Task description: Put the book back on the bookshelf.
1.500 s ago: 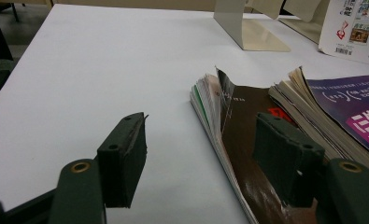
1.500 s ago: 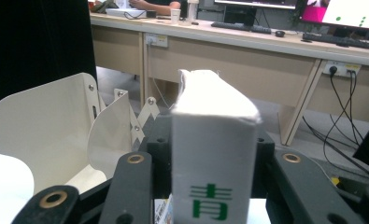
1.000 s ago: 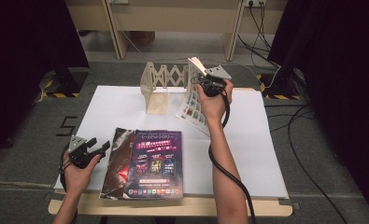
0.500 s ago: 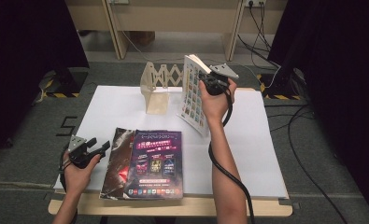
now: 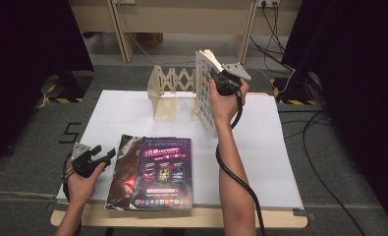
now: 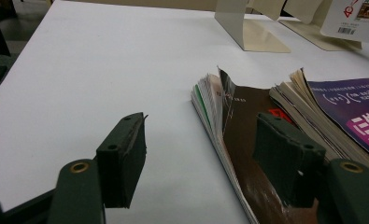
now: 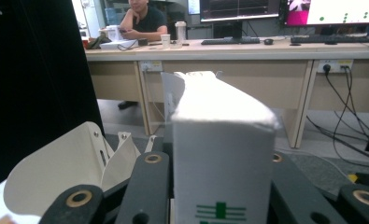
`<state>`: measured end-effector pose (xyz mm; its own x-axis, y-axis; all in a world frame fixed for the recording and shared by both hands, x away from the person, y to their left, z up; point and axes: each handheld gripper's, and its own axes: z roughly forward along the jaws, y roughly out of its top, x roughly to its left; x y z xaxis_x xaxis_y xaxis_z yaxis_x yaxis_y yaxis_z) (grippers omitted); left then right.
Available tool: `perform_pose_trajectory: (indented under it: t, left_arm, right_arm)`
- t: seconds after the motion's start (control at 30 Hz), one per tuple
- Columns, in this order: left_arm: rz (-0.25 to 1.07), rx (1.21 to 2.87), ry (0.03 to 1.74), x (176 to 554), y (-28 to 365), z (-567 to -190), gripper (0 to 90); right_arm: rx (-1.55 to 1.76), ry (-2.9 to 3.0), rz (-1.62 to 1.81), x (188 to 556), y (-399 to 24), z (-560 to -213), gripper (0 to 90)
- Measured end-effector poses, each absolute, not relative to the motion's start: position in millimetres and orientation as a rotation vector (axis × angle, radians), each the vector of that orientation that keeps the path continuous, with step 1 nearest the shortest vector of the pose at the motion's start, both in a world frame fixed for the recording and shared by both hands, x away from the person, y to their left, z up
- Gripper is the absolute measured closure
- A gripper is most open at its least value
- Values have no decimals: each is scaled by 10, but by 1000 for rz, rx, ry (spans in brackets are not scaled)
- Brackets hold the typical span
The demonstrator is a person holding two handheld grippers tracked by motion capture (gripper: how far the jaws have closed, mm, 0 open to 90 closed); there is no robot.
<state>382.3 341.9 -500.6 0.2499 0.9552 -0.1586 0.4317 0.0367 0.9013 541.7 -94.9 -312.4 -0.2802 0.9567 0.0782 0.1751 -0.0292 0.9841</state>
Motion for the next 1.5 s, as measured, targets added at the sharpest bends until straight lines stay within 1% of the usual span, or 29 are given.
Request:
perform_pose_trajectory:
  t: [0.27, 0.43, 0.67, 0.83, 1.03, 1.5]
  left_arm:
    - [680, 1555, 1339, 3824, 3421, -5006, 338]
    - [677, 1552, 1339, 3825, 3422, -5007, 338]
    - [676, 1556, 1338, 3831, 3421, -5009, 339]
    - [685, 1563, 1336, 3829, 3409, -5008, 341]
    - [688, 1565, 1334, 3824, 3410, -5006, 342]
    - [685, 1560, 1335, 3825, 3411, -5007, 341]
  right_arm:
    - [1219, 1501, 1376, 5562, -870, -3130, 745]
    - [1199, 1493, 1382, 5629, -834, -3271, 744]
    - [1154, 1460, 1361, 5522, -860, -3480, 740]
    - [1135, 1462, 1386, 5415, -922, -3532, 735]
    - [1106, 1477, 1400, 5319, -976, -3547, 725]
    - [1115, 1529, 1377, 5236, -1015, -3483, 659]
